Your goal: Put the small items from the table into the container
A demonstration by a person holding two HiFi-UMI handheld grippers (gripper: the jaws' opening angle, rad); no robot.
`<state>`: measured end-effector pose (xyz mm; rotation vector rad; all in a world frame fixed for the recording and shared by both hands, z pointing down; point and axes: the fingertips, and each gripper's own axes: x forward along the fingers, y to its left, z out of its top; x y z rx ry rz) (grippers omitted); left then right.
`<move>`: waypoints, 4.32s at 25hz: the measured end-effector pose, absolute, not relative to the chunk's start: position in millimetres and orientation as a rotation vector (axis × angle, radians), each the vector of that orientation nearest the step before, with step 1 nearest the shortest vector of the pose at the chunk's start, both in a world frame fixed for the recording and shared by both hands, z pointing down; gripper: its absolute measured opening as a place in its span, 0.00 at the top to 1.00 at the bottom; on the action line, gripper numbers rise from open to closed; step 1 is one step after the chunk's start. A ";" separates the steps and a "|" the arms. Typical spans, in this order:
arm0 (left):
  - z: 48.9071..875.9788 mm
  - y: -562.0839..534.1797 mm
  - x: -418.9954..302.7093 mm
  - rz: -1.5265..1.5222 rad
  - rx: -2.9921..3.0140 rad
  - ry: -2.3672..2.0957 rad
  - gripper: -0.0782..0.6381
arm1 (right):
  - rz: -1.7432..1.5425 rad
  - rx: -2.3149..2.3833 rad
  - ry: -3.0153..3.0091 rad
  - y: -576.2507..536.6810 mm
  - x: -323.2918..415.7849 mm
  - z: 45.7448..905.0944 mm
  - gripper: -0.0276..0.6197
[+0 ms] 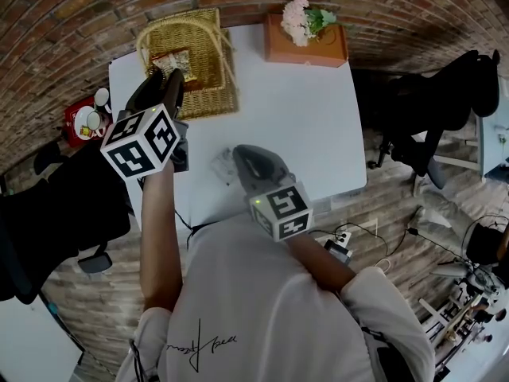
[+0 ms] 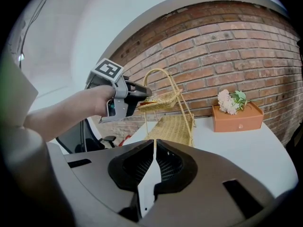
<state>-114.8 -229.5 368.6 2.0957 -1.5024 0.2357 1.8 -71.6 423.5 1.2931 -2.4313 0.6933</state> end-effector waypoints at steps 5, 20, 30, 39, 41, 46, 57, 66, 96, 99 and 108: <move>358.7 -220.3 -113.1 0.147 2.099 -1.481 0.68 | 0.690 1.292 -2.447 -70.2 3.4 421.8 0.92; 372.4 -154.1 -96.4 0.185 2.144 -1.465 0.80 | 0.625 1.254 -2.512 -56.1 2.4 409.6 0.92; 373.4 -122.0 -79.7 0.164 2.149 -1.445 0.85 | 0.603 1.245 -2.533 -44.9 9.8 403.0 0.92; 377.9 -96.0 -68.8 0.182 2.156 -1.431 0.86 | 0.583 1.241 -2.564 -37.1 13.9 394.9 0.92; 381.6 -89.0 -65.8 0.183 2.152 -1.421 0.87 | 0.580 1.238 -2.571 -34.3 13.9 394.0 0.92; 391.0 -72.1 -57.9 0.179 2.147 -1.383 0.88 | 0.572 1.242 -2.581 -28.8 17.7 392.7 0.92; 409.7 -43.6 -35.4 0.184 2.151 -1.322 0.88 | 0.576 1.306 -2.565 -23.5 45.3 394.9 0.92; 420.4 -33.7 -25.8 0.191 2.140 -1.279 0.88 | 0.602 1.345 -2.546 -24.8 60.0 399.7 0.92; 515.9 8.8 28.9 0.304 1.918 -1.043 0.82 | 0.739 1.447 -2.399 -14.3 101.4 429.9 0.92; 521.9 11.6 32.1 0.266 1.859 -1.008 0.74 | 0.756 1.445 -2.390 -12.5 101.1 433.3 0.92; 548.2 25.4 39.8 0.107 1.565 -0.878 0.69 | 0.712 1.459 -2.354 -9.4 103.7 438.3 0.92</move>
